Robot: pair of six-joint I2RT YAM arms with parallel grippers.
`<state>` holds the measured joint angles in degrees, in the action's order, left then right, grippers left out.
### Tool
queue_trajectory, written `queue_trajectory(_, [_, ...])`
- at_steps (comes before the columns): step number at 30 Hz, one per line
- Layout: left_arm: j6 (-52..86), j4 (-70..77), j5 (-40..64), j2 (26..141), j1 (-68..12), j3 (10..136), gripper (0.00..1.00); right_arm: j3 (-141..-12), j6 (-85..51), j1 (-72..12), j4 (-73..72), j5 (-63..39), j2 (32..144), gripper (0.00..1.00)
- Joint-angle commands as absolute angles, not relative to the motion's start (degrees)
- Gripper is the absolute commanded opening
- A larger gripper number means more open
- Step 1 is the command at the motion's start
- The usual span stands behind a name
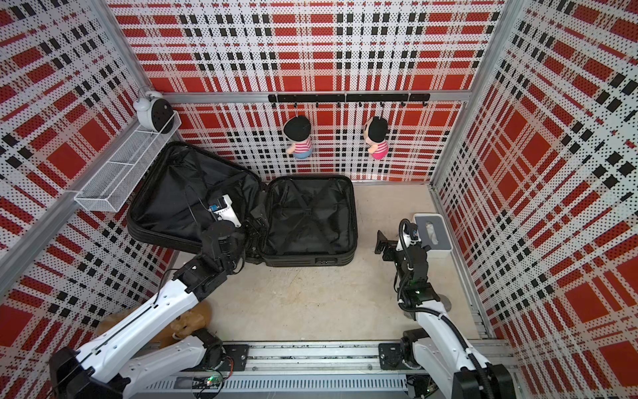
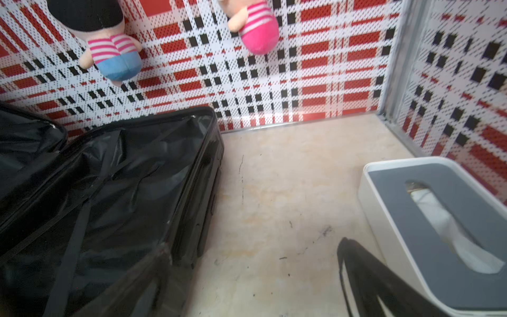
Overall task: Open the suitcase zippers
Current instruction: Reset both arms
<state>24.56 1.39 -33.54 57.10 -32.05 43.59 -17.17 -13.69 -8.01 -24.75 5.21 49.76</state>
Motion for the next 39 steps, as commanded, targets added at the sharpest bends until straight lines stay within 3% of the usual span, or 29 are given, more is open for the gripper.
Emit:
queue_trajectory(1, [16.6,13.5,-38.5,57.1,-27.9,35.8,0.98,-15.1,-10.5,-7.3,-34.1,9.6,50.2,1.00])
queue_trajectory(4, [12.5,23.6,-24.3,55.9,-18.0,26.9,0.98,-14.2,-10.5,-7.1,-36.8,11.4,53.0,1.00])
queue_trajectory(7, [9.1,33.2,-17.5,54.7,-10.0,18.8,0.98,-13.3,-10.8,-6.4,-40.9,13.2,57.0,1.00])
queue_trajectory(13, [1.5,50.5,-15.5,55.2,-7.2,6.9,0.98,-12.2,-10.4,-5.6,-49.0,15.8,64.9,1.00])
queue_trajectory(22, [1.2,58.0,-13.9,71.8,-6.1,12.5,0.98,-14.8,-8.7,-5.2,-52.9,16.5,76.2,1.00])
queue_trajectory(32, [-2.8,65.3,-14.5,83.2,-5.6,16.4,0.98,-11.1,-3.5,-5.2,-72.9,17.8,84.9,1.00])
queue_trajectory(36, [-0.4,66.5,-9.7,86.8,-2.1,17.6,0.98,-10.1,-2.3,-5.1,-81.7,16.0,91.6,1.00])
queue_trajectory(39, [0.2,68.4,-6.8,87.3,-0.9,16.5,0.98,-12.8,-3.0,-4.7,-73.0,14.6,89.6,1.00])
